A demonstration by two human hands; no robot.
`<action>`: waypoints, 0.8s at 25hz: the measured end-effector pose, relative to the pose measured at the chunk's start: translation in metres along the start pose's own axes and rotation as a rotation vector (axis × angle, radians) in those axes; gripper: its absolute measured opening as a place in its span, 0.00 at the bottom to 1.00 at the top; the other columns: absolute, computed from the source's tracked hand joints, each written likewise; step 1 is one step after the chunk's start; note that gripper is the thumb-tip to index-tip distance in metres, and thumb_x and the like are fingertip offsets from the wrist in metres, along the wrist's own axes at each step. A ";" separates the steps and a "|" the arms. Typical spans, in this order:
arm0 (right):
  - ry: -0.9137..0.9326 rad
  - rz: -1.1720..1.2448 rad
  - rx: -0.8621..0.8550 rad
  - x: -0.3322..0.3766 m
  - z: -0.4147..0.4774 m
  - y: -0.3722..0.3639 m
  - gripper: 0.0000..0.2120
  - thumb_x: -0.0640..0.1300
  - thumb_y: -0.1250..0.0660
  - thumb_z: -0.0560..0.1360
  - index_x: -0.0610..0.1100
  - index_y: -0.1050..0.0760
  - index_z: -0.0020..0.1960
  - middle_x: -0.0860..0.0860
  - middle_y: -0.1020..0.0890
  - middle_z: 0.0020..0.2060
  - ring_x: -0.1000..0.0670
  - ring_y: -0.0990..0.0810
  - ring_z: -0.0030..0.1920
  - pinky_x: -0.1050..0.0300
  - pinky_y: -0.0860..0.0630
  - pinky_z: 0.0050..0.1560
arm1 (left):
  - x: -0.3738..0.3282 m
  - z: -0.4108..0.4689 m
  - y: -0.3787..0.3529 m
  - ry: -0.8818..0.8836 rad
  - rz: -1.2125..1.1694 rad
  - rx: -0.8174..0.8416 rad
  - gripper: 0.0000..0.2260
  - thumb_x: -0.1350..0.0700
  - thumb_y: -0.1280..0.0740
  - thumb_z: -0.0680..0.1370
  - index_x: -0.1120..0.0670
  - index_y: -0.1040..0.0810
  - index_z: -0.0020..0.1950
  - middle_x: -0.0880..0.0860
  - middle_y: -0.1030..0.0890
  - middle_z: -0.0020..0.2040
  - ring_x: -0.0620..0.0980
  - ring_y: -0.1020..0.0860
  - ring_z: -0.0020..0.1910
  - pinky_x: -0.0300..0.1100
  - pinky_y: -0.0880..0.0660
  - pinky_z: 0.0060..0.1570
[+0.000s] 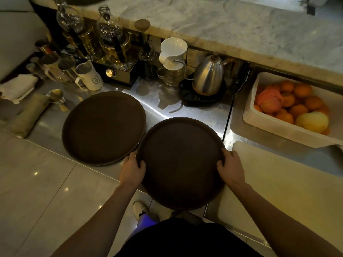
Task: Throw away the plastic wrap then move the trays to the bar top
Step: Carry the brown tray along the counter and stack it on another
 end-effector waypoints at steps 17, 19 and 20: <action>0.650 -0.108 0.242 0.194 -0.023 -0.070 0.25 0.53 0.40 0.78 0.50 0.38 0.74 0.47 0.31 0.68 0.48 0.31 0.66 0.53 0.32 0.65 | 0.060 -0.037 0.066 -0.123 0.008 -0.195 0.19 0.46 0.41 0.80 0.53 0.27 0.67 0.53 0.25 0.64 0.53 0.27 0.63 0.49 0.26 0.60; 0.666 -0.113 0.241 0.215 -0.031 -0.081 0.25 0.52 0.40 0.78 0.50 0.37 0.74 0.47 0.30 0.69 0.48 0.31 0.67 0.52 0.32 0.66 | 0.076 -0.034 0.077 -0.127 0.015 -0.195 0.21 0.44 0.43 0.79 0.53 0.27 0.67 0.53 0.25 0.64 0.54 0.27 0.63 0.50 0.26 0.60; 0.666 -0.120 0.230 0.227 -0.035 -0.088 0.25 0.52 0.39 0.78 0.49 0.37 0.74 0.47 0.30 0.69 0.48 0.31 0.67 0.52 0.31 0.66 | 0.086 -0.030 0.084 -0.135 0.008 -0.192 0.23 0.42 0.45 0.78 0.53 0.27 0.67 0.53 0.25 0.64 0.54 0.26 0.63 0.51 0.26 0.59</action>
Point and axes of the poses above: each hand's wrist, its own z-axis towards the middle knuckle, its own y-axis out of the back of the hand, x = y × z, the point moved 3 cm from there along z, towards the middle knuckle
